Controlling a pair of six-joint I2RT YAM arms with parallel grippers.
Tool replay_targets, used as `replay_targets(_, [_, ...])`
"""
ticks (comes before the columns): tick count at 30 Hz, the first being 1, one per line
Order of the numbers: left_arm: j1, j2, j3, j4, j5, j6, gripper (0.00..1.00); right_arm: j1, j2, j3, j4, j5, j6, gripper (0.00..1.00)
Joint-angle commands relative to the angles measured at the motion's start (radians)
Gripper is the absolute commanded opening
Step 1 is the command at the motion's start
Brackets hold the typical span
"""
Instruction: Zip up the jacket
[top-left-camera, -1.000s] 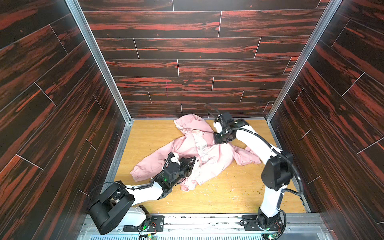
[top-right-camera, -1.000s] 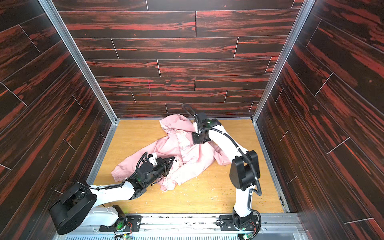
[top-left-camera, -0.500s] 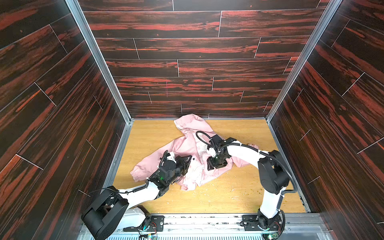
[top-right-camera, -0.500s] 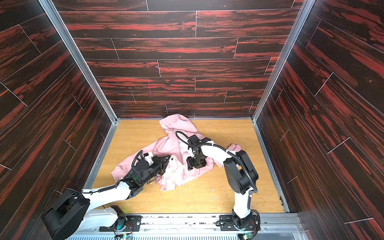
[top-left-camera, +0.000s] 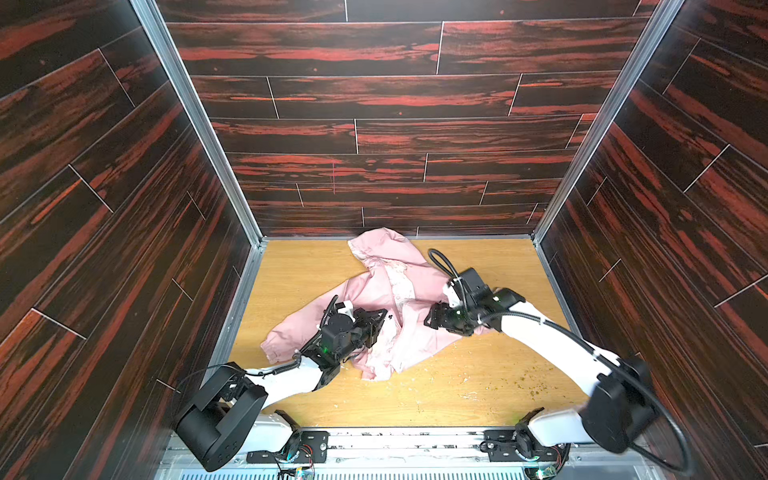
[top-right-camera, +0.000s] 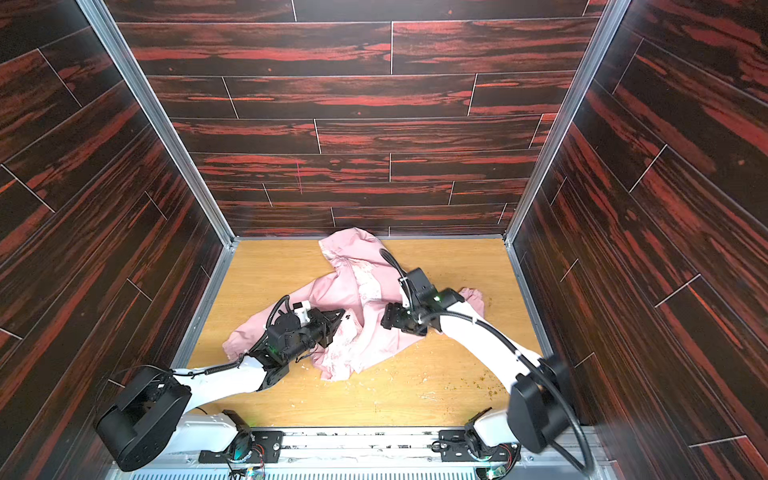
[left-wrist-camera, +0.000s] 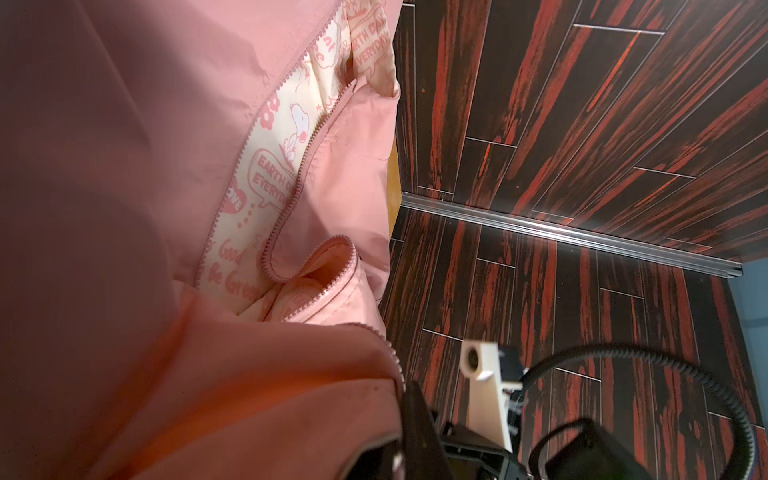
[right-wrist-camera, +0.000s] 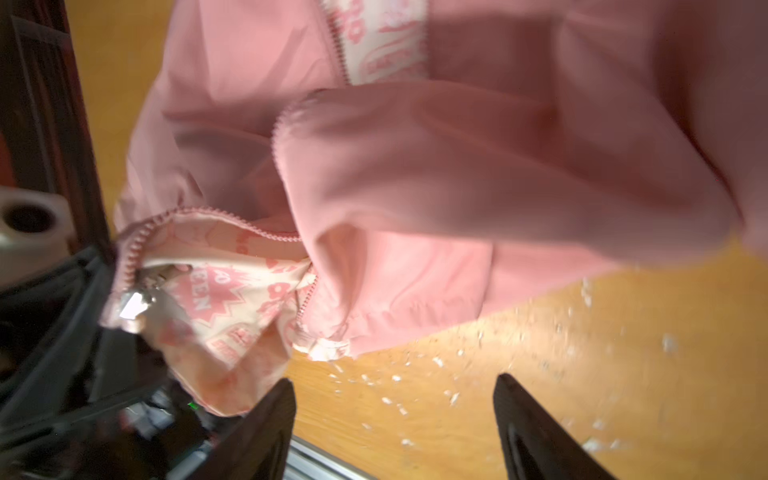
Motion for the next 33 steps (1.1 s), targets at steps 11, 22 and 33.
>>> replay_targets(11, [0.02,0.026,0.081,-0.02,0.106,0.013,0.0,0.049,-0.362,-0.301,0.299,0.326,0.42,0.98])
replay_targets(22, [0.054,0.02,0.075,-0.048,0.134,0.02,0.0,0.039,-0.062,-0.363,0.642,-0.22,0.702,0.64])
replay_targets(33, [0.1,0.056,0.101,-0.045,0.199,0.023,0.0,0.267,0.136,-0.382,0.933,-0.133,1.026,0.63])
